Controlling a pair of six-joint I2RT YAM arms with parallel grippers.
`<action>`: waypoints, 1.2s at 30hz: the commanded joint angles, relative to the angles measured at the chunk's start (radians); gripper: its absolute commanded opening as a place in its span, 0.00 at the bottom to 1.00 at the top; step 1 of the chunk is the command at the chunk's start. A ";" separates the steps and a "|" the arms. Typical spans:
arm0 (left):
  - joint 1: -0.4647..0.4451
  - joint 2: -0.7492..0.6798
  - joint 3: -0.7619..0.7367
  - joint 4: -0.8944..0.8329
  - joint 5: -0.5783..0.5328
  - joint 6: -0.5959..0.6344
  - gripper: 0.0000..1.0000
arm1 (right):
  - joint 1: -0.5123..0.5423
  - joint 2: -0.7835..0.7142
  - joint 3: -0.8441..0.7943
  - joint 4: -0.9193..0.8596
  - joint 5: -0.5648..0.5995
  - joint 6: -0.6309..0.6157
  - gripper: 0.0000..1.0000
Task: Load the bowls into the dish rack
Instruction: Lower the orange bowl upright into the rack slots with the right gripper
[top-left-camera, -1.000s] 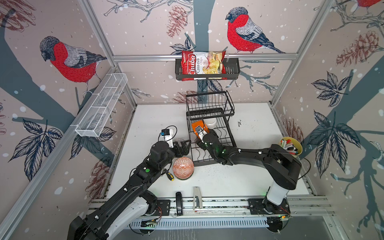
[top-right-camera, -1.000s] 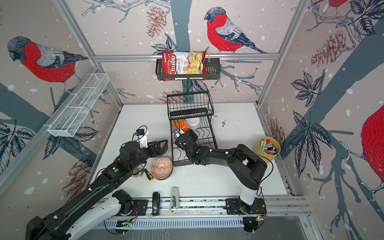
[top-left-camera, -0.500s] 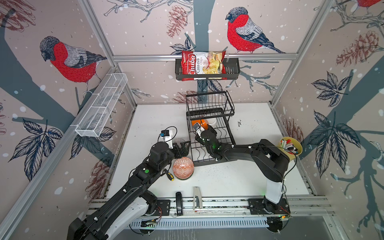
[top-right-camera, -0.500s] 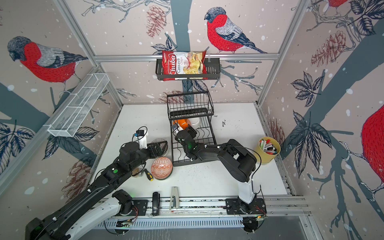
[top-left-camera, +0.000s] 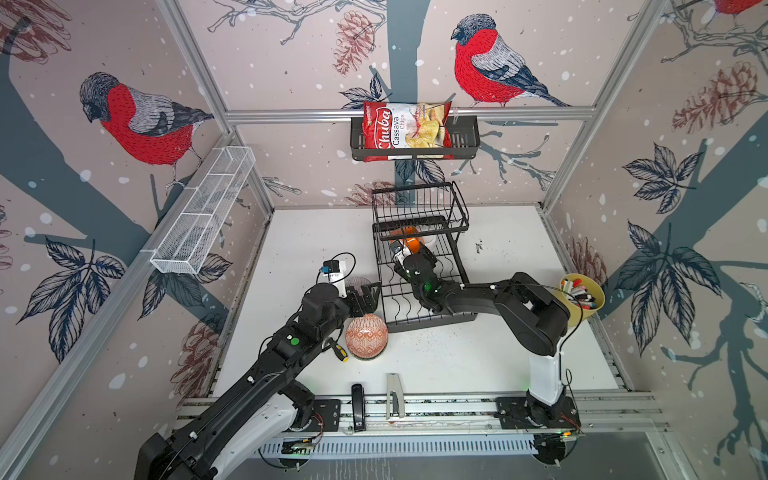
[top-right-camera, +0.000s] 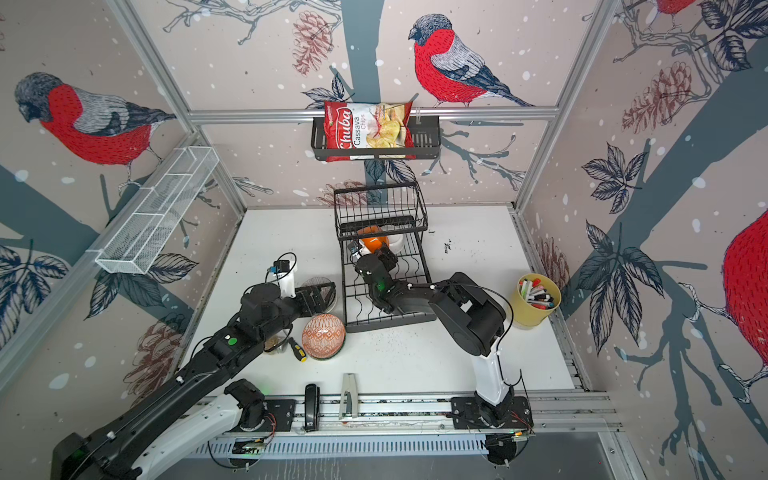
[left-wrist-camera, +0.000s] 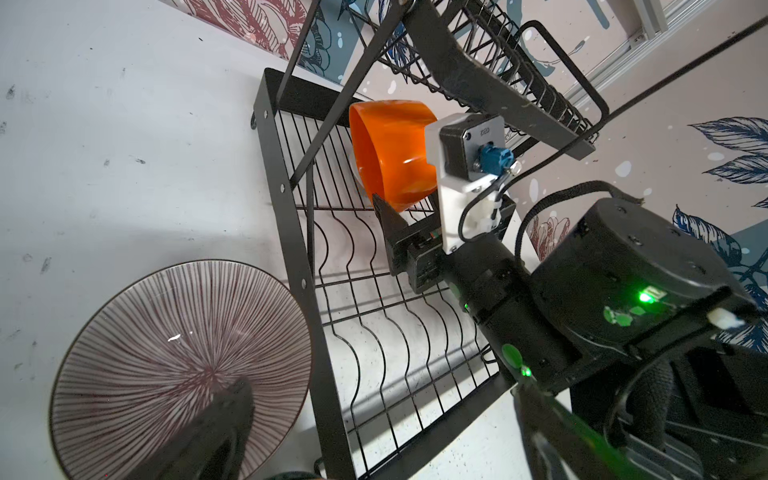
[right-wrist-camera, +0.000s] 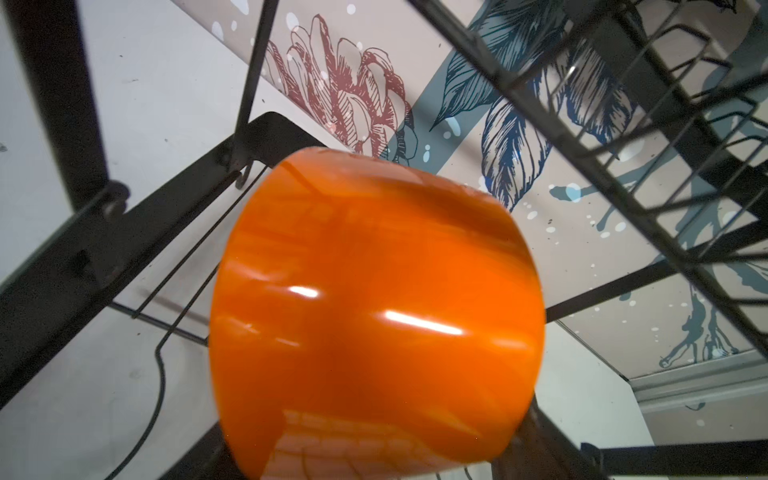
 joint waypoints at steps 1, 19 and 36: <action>0.002 0.002 0.000 0.021 -0.011 0.002 0.97 | -0.002 0.013 0.016 0.055 0.044 -0.041 0.79; 0.005 -0.026 0.005 -0.009 -0.024 0.010 0.97 | 0.024 0.123 0.087 0.058 0.031 -0.219 0.85; 0.006 -0.027 0.008 -0.015 -0.027 0.019 0.97 | 0.042 0.167 0.107 0.059 0.034 -0.255 0.91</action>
